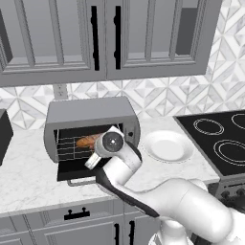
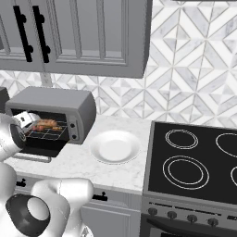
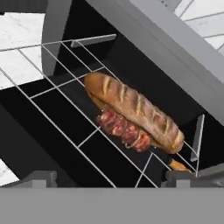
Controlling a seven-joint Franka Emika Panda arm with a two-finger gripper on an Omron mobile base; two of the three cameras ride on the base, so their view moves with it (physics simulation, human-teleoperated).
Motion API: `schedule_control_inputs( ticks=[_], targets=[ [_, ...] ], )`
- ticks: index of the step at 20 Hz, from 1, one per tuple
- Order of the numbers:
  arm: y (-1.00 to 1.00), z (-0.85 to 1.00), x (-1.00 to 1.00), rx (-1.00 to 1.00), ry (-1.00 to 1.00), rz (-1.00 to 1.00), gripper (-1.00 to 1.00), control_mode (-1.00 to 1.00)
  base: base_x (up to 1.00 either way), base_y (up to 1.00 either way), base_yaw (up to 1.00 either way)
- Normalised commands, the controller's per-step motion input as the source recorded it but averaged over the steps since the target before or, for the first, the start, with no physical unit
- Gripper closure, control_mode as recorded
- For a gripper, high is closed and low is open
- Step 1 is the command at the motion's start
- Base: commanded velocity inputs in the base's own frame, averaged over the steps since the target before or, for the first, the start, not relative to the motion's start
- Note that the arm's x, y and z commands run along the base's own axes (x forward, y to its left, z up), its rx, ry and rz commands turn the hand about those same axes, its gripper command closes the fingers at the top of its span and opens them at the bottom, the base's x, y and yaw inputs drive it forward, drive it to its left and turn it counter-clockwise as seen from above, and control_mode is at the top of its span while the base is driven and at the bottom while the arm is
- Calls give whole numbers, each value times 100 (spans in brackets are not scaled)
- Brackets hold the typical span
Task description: Pick up the kebab skewer and baguette bread, and place them inside the toaster oven. Close the toaster oven door and start by setting the timer.
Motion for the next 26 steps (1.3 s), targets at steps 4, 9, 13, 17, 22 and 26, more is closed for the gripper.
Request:
schedule_control_inputs(
  ticks=[4,9,13,17,22,26],
  targets=[
    [5,0,-20,47,-2,-61,-100,-100,0,0,0],
    [2,2,-3,44,0,-47,-100,-100,0,0,0],
    [-3,0,-13,37,5,-32,-100,-100,0,0,0],
    [4,0,0,19,8,-17,-100,-100,0,0,0],
    [11,0,13,5,18,0,-100,-100,0,0,0],
    [0,-15,17,2,6,2,-100,-100,0,0,0]
  ],
)
